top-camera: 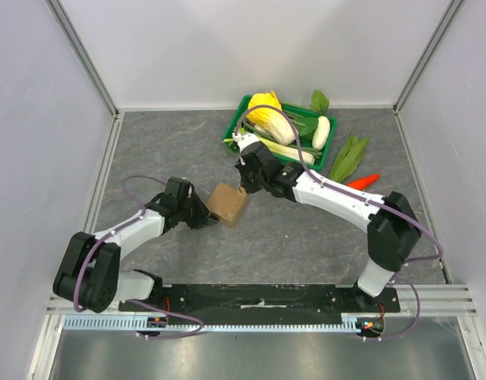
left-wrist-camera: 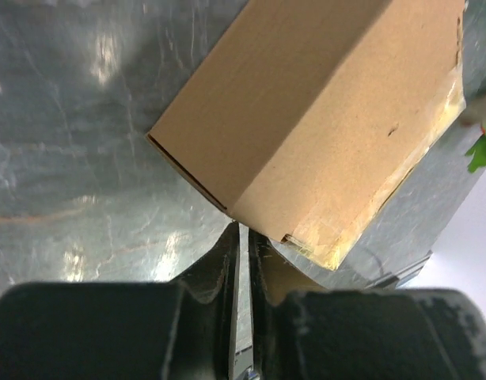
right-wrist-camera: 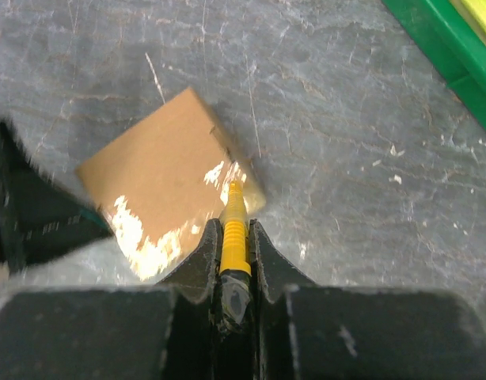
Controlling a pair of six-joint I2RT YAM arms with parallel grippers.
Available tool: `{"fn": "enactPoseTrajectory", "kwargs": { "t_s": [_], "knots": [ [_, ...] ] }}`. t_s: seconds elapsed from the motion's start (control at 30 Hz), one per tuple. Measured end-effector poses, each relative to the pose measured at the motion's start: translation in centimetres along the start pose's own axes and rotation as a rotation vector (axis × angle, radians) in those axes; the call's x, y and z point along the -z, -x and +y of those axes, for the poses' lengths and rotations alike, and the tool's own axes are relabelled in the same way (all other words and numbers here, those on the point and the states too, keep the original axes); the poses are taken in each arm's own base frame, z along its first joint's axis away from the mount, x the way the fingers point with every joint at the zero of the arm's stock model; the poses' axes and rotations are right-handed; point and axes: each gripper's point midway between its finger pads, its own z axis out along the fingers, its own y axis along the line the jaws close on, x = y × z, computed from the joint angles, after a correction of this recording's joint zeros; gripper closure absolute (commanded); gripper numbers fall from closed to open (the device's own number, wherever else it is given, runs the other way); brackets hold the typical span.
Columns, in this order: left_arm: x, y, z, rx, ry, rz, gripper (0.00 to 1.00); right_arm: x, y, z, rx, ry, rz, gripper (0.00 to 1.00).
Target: Unpack the express box
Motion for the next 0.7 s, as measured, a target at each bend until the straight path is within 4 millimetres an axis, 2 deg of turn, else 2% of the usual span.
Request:
{"fn": "enactPoseTrajectory", "kwargs": {
  "t_s": [0.13,0.3,0.43,0.57,0.7],
  "knots": [
    [-0.7,2.2,-0.9,0.011,0.016,-0.023,0.87,2.2,-0.9,-0.5,-0.004,0.005,0.004,1.00],
    [-2.0,5.4,-2.8,-0.009,0.017,-0.038,0.87,3.5,-4.3,-1.2,0.001,0.004,0.071,1.00],
    [-2.4,7.1,-3.5,-0.014,0.021,-0.051,0.87,4.0,-6.6,-1.9,0.007,-0.018,0.126,1.00],
    [-2.1,7.8,-3.6,-0.010,0.037,-0.062,0.87,4.7,-5.8,-2.9,0.007,-0.069,0.098,1.00],
    [-1.1,7.5,-2.9,-0.007,0.062,-0.081,0.86,5.2,-1.9,-3.9,0.011,-0.149,0.010,1.00]
  ]
}}
